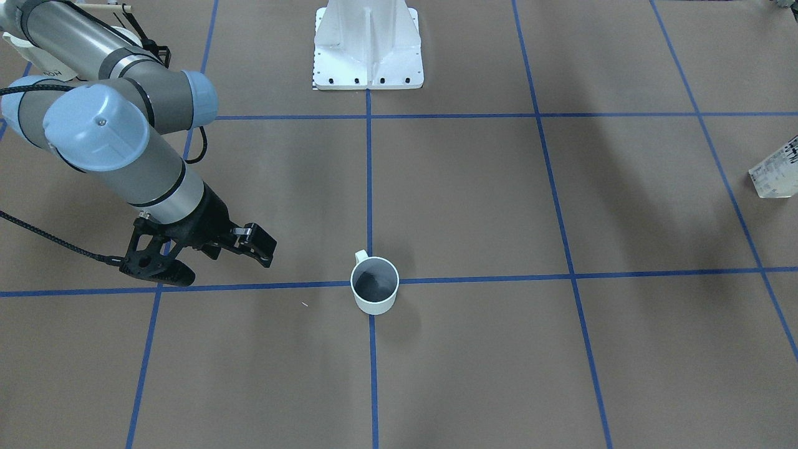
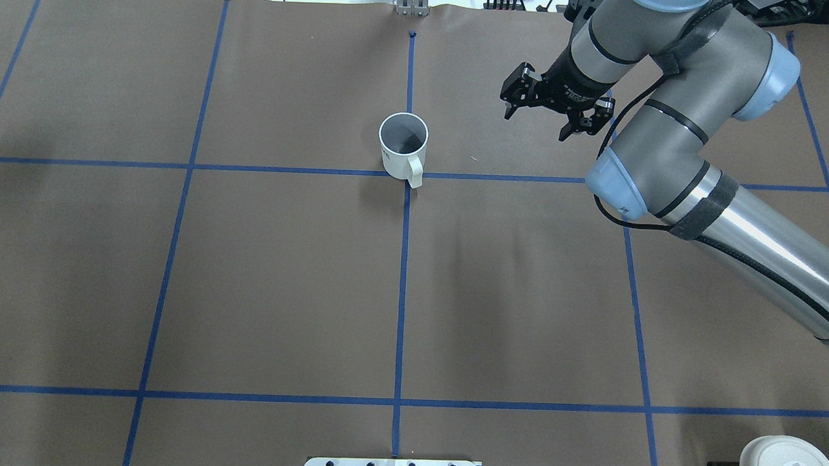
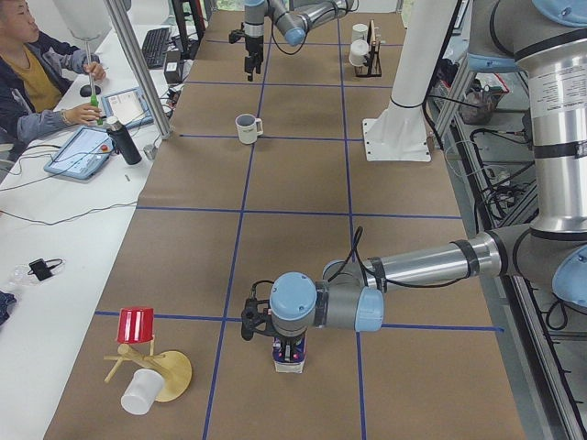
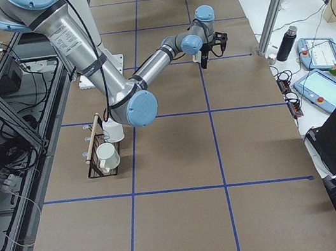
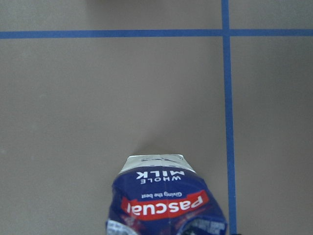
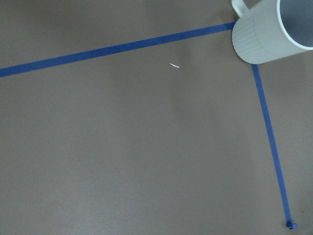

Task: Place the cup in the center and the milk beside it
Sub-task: 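Withdraw the right arm away from the mug while the left arm lifts the milk carton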

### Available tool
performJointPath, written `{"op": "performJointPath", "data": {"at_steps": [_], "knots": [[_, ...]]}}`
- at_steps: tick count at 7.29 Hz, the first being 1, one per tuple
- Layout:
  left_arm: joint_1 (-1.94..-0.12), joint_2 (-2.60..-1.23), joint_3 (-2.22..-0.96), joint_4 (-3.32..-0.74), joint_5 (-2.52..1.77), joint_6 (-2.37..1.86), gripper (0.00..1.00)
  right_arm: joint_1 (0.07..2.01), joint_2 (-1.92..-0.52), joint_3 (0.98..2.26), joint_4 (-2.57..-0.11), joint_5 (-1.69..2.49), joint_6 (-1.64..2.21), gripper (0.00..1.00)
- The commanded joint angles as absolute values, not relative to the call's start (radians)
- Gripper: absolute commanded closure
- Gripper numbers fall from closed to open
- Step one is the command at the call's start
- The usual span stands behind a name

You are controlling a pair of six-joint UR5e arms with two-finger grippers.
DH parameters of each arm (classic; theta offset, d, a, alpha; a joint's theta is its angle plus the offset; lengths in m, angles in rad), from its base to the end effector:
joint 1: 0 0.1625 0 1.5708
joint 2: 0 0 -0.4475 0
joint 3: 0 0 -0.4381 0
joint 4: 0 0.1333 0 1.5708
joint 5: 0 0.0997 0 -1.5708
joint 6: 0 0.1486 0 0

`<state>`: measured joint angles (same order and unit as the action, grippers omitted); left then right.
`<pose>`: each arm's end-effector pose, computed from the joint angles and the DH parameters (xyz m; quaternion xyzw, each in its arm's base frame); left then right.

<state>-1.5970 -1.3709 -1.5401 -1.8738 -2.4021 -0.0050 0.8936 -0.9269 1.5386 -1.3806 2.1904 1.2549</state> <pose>-0.0351 -0.4436 0.7939 0.0374 0.4031 0.0004 0.9144 -0.4544 -0.6401 0.2813 -0.0196 -0.4654 0.1357 0.8744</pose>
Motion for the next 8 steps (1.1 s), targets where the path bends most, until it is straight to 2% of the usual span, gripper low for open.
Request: {"op": "performJointPath", "data": {"at_steps": [1,2,3,4,5,7,8], "knots": [[-1.597,-1.394,-1.535,-1.876,-2.401,-0.008,1.0,0.893,-0.93,1.542,-1.381,2.191,1.255,0.0],[-1.598,-1.407,-1.605,-1.846,-2.401,-0.012,1.0,0.893,-0.945,1.561,-1.381,2.192,1.253,0.0],[-1.598,-1.463,-1.677,-1.712,-2.399,-0.014,1.0,0.906,-0.995,1.615,-1.382,2.206,1.253,0.0],[-1.598,-1.588,-1.716,-1.513,-2.399,-0.014,1.0,0.937,-1.07,1.693,-1.387,2.213,1.223,0.0],[-1.591,-1.706,-1.707,-1.431,-2.399,-0.046,1.0,0.977,-1.168,1.765,-1.388,2.212,1.185,0.0],[-1.4,-1.891,-1.704,-1.43,-2.351,-0.336,1.0,1.046,-1.354,1.847,-1.388,2.212,0.965,0.0],[-1.303,-1.989,-1.706,-1.43,-2.314,-0.477,1.0,1.086,-1.395,1.847,-1.388,2.214,0.874,0.0]]}}
